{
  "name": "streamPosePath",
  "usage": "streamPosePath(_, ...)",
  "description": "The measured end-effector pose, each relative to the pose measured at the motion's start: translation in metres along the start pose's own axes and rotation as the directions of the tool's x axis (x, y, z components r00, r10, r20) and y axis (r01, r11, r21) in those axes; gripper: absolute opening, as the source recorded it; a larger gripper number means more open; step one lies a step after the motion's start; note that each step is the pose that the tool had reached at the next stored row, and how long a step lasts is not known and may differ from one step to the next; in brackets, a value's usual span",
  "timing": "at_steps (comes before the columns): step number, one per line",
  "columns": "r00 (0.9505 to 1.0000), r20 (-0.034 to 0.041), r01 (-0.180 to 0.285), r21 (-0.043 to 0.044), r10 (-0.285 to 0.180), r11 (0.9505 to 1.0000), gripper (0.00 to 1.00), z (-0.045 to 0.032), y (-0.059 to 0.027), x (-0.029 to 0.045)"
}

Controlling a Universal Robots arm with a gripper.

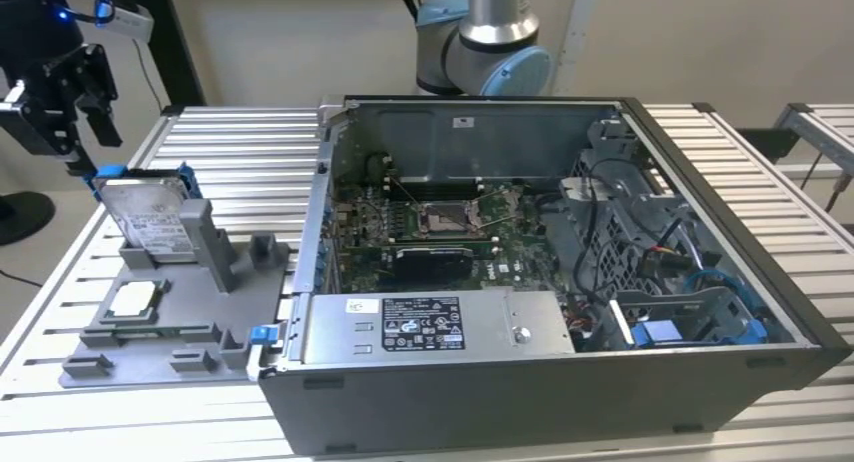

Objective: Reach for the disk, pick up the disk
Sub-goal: 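Pick up the disk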

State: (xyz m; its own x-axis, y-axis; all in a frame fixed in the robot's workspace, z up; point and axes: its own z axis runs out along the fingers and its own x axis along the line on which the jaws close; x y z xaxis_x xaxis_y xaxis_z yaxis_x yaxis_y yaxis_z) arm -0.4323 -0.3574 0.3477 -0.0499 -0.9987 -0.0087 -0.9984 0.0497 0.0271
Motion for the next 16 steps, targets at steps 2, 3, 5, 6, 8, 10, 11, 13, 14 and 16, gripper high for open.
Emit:
streamPosePath(2,1.0,0.0,0.0,0.0,0.0,1.0,1.0,0.0023,-0.0001,-0.0001)
streamPosePath(3,1.0,0.0,0.0,0.0,0.0,1.0,1.0,0.0033,-0.0002,-0.0002)
streamPosePath(5,1.0,0.0,0.0,-0.0001,0.0,1.0,1.0,0.0054,-0.0002,-0.0003)
streamPosePath(6,1.0,-0.0001,0.0,-0.0002,0.0,1.0,1.0,0.0058,-0.0002,-0.0003)
streamPosePath(8,1.0,-0.0001,0.0,-0.0002,0.0,1.0,1.0,0.0058,-0.0002,-0.0003)
streamPosePath(10,1.0,-0.0001,0.0,-0.0001,0.0,1.0,1.0,0.0059,-0.0003,-0.0003)
streamPosePath(11,1.0,0.0,0.0,0.0,0.0,1.0,1.0,0.006,-0.0003,-0.0003)
streamPosePath(13,1.0,0.0,0.0,0.0,0.0,1.0,1.0,0.0062,-0.0003,-0.0003)
streamPosePath(14,1.0,0.0001,0.0,0.0002,0.0,1.0,1.0,0.0065,-0.0004,-0.0004)
streamPosePath(16,1.0,0.0,0.0,0.0,0.0,1.0,1.0,0.0074,-0.0004,-0.0007)
